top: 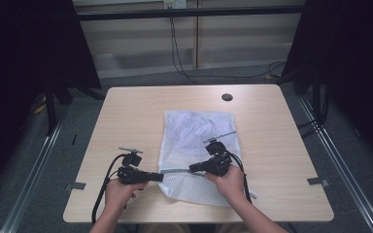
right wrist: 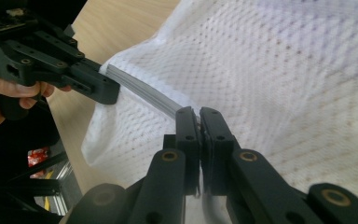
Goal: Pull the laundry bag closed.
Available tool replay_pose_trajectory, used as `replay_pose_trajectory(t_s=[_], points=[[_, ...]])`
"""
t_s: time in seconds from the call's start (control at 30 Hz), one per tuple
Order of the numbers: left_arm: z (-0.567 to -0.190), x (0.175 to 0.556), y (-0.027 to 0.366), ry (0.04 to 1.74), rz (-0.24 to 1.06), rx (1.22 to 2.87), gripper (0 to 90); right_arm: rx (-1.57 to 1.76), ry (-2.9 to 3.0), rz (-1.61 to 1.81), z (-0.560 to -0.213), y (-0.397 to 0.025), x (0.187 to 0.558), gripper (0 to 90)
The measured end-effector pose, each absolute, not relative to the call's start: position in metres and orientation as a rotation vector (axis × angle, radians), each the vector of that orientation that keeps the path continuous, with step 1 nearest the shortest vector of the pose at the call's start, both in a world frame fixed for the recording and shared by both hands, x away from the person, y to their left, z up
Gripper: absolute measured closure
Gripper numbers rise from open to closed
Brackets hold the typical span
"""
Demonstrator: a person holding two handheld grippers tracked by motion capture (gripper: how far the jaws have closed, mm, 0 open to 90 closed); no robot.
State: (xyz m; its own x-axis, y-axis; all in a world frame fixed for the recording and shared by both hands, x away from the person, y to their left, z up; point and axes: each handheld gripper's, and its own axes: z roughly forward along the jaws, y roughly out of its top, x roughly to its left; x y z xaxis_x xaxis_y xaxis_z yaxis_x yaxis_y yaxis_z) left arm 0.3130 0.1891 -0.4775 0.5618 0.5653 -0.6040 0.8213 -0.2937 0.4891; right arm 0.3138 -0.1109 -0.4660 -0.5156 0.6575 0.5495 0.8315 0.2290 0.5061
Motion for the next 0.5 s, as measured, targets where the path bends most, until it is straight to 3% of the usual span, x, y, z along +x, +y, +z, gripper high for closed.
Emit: replay_pose_trajectory(t_s=[0.5], points=[[-0.4782,0.3125,0.1904,1.141,-0.405,1.977,88.3,-1.431,-2.291,-1.155,-0.4654,-0.1203,0.3144,87.0]])
